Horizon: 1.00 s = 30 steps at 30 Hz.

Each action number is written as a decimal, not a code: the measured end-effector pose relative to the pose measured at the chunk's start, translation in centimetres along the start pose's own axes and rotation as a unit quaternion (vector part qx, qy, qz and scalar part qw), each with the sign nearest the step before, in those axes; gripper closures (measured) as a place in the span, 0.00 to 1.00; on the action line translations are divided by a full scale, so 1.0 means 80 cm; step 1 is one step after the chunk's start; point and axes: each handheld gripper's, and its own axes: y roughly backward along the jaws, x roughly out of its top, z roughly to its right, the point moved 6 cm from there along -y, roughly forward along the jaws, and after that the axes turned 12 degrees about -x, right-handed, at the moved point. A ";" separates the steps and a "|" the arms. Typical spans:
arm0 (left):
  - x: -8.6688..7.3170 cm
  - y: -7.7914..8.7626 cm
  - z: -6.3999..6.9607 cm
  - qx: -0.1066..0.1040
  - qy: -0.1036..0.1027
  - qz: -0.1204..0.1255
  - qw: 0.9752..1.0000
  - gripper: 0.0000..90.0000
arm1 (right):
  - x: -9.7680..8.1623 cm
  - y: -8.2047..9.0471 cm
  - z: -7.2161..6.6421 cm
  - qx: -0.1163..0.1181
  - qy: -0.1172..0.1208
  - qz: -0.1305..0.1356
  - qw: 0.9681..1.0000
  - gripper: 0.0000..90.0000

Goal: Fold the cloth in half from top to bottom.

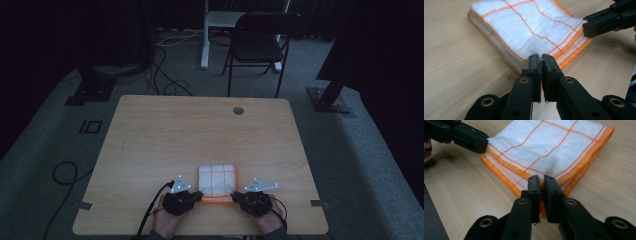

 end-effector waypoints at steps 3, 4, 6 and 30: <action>-0.003 0.000 -0.003 0.000 0.004 0.000 1.000 0.92 | -0.004 -0.001 0.001 0.006 -0.002 -0.004 1.000 0.84; -0.002 0.001 -0.003 0.001 0.004 0.002 1.000 0.89 | -0.004 -0.001 0.002 0.006 -0.005 -0.002 1.000 0.79; -0.001 0.005 -0.005 0.004 0.002 0.009 1.000 0.85 | -0.002 0.002 0.006 0.002 -0.010 0.006 1.000 0.73; 0.000 0.035 -0.041 0.054 -0.011 0.054 0.997 0.70 | 0.001 0.007 0.044 -0.047 -0.046 0.034 0.997 0.64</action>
